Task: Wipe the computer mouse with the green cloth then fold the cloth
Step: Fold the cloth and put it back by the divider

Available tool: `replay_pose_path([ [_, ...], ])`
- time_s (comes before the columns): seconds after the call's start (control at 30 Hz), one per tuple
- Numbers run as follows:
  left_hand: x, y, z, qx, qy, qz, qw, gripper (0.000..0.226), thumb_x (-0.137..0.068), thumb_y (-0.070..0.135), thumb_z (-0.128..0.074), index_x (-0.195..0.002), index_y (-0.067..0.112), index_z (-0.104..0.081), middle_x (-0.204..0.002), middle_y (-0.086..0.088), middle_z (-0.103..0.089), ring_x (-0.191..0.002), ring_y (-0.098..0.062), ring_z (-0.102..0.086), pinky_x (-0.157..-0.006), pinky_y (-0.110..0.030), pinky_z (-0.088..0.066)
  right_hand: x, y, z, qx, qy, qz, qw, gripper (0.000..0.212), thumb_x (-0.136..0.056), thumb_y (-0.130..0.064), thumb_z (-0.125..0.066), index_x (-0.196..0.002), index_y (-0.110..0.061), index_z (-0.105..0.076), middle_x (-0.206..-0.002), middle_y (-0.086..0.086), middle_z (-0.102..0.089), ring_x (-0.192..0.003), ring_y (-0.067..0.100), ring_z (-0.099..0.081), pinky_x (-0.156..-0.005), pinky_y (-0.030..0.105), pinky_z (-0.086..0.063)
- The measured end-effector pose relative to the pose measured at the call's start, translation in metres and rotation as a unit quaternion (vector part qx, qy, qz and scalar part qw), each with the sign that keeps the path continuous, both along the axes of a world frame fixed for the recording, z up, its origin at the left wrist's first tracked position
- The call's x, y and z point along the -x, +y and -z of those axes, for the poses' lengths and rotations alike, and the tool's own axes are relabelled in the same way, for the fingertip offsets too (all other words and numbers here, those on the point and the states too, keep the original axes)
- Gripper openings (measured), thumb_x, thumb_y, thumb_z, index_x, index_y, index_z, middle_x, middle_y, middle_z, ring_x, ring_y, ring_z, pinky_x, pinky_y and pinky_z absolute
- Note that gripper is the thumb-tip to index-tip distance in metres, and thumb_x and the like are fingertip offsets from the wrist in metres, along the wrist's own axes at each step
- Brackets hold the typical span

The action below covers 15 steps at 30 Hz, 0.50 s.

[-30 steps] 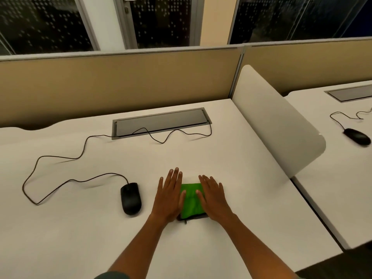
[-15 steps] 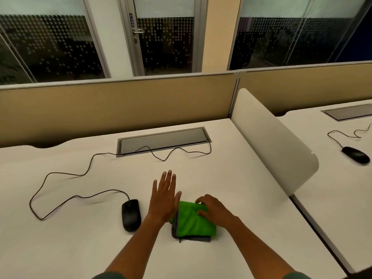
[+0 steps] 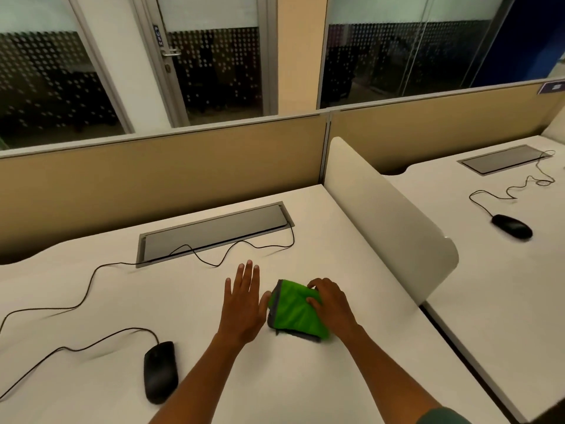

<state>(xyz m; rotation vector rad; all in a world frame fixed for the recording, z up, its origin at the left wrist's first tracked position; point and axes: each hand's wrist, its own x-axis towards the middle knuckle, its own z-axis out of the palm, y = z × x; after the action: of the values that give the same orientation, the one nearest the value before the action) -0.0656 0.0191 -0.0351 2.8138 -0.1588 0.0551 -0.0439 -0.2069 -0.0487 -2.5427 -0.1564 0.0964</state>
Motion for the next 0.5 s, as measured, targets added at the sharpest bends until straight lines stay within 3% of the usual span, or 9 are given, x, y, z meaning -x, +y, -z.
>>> replay_pose_path([
  [0.5,-0.071,-0.045,-0.006,-0.005,-0.007,0.051,0.999,0.069,-0.100,0.049,-0.024,-0.153,0.016,0.004,-0.162,-0.001,0.012,-0.149,-0.018,0.015,-0.121,-0.041,0.007,-0.064,-0.093,0.000,0.051,-0.077,0.260,0.961,0.017,-0.089,-0.015,-0.064,-0.103,-0.007,-0.059,-0.099,0.016,-0.063,-0.096,0.035,-0.055,-0.078,0.045,-0.047],
])
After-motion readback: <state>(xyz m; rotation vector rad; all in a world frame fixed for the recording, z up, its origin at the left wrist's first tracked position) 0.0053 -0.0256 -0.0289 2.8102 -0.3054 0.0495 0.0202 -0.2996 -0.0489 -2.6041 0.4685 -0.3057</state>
